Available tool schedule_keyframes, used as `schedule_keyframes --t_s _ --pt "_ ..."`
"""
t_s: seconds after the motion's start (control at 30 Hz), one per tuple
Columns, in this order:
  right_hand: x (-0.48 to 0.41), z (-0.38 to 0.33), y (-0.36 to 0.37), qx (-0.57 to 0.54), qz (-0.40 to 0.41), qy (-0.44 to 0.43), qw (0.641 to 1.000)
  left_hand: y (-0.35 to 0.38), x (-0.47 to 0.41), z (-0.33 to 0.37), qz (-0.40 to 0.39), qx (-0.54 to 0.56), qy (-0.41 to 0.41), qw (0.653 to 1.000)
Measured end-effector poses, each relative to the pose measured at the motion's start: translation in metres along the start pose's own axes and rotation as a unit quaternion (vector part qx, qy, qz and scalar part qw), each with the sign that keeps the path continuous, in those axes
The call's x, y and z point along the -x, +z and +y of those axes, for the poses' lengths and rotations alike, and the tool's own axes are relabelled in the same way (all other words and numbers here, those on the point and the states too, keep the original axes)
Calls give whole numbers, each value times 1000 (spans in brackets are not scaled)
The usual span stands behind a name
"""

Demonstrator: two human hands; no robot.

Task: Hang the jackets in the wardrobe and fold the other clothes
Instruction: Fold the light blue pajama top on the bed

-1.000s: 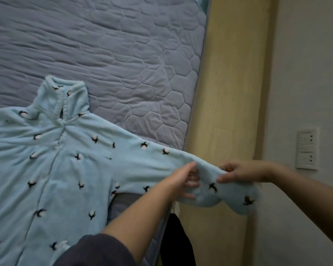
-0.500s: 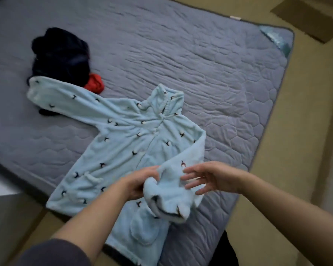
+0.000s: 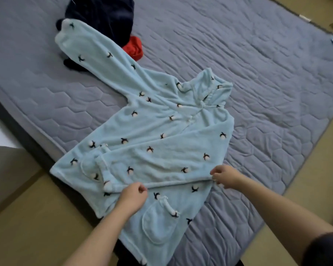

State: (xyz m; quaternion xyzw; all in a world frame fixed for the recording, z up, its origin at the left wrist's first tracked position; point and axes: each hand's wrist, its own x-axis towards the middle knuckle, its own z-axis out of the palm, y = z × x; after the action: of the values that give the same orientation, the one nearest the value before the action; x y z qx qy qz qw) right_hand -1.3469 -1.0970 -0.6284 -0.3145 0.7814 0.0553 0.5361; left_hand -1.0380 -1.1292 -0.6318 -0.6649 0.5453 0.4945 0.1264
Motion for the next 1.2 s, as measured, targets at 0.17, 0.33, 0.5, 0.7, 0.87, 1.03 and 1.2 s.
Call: schedule_keyframes --t_s 0.17,0.33,0.5,0.7,0.87,1.03,1.2 --pt "-63 13 -50 122 110 -76 983 117 -23 56 -120 293 -105 943" --pt "-127 10 -100 137 163 -162 964 192 -45 120 -178 516 -162 822" --pt "-168 -7 -138 164 86 -171 968 218 -61 148 -151 561 -162 798" --pt "-181 2 -177 304 28 -153 940 228 -66 166 -168 519 -152 824" --pt "-202 31 -171 378 82 -118 915 236 -84 172 -185 504 -215 816" --pt "-201 29 -153 371 194 -71 905 225 -85 159 -238 522 -208 792" --pt "-158 17 -107 313 294 -153 890 175 -70 101 -247 476 -201 820"
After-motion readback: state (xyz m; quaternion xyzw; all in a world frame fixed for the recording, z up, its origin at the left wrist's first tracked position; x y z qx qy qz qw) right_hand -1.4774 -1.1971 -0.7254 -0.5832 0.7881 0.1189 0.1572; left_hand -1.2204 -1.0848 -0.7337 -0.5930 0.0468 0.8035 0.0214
